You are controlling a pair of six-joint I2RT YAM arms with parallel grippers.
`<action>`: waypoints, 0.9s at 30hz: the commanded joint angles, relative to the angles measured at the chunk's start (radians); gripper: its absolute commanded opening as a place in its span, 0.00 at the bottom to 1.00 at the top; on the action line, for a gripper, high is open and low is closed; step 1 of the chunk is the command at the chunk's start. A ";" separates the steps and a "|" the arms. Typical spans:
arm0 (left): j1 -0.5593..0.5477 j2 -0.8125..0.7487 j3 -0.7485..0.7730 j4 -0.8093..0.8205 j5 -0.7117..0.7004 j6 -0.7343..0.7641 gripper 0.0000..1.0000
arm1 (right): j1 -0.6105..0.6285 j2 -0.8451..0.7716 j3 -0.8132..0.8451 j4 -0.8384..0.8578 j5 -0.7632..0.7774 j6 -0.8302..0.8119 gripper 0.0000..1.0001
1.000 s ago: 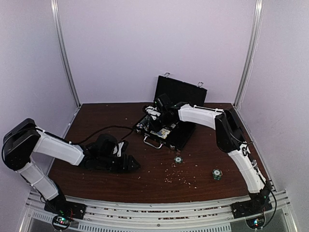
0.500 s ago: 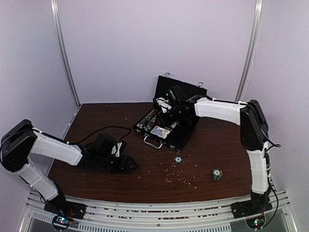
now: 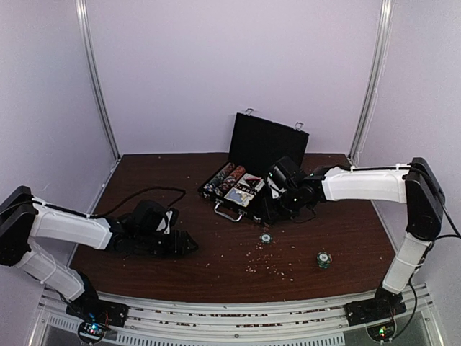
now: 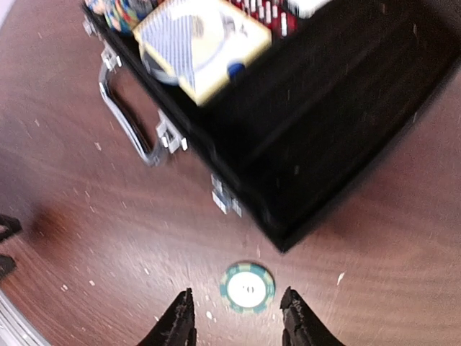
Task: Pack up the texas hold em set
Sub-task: Move the poker chip to the corner of the board.
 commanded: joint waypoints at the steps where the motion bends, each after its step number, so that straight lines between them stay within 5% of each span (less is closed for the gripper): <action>1: 0.006 -0.021 -0.019 -0.001 -0.020 -0.015 0.74 | 0.060 0.008 -0.015 -0.058 0.090 0.090 0.43; 27: 0.006 -0.026 -0.050 0.006 0.010 -0.008 0.79 | 0.104 0.202 0.024 -0.026 0.118 0.110 0.54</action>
